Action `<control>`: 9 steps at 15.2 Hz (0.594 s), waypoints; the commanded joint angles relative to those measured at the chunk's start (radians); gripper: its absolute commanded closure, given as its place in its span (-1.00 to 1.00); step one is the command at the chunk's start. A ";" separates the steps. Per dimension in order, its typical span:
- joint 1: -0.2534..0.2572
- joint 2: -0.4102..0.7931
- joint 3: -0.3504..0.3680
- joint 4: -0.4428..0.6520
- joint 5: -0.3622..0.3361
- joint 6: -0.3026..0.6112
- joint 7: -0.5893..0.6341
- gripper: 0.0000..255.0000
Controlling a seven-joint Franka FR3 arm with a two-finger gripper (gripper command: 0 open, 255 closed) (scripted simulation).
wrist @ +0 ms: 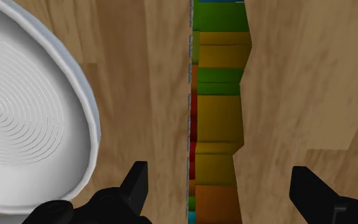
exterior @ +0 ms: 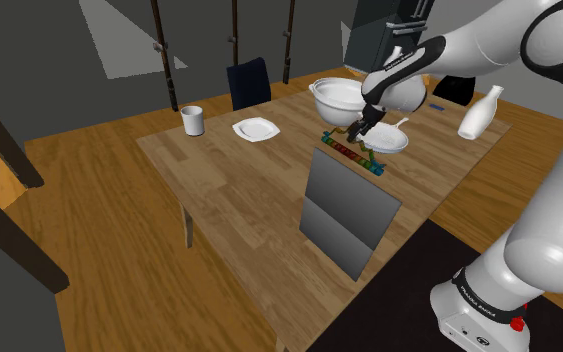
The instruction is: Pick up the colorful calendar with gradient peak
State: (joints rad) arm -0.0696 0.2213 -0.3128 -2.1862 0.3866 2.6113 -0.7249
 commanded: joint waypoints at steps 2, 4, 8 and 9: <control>-0.009 0.030 0.014 -0.006 0.035 0.034 -0.031 -1.00; -0.015 0.047 0.022 -0.008 0.053 0.050 -0.046 -1.00; -0.014 0.042 0.021 -0.012 0.051 0.051 -0.044 1.00; -0.014 0.042 0.021 -0.013 0.051 0.051 -0.044 1.00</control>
State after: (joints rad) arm -0.0836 0.2632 -0.2920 -2.1980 0.4374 2.6621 -0.7689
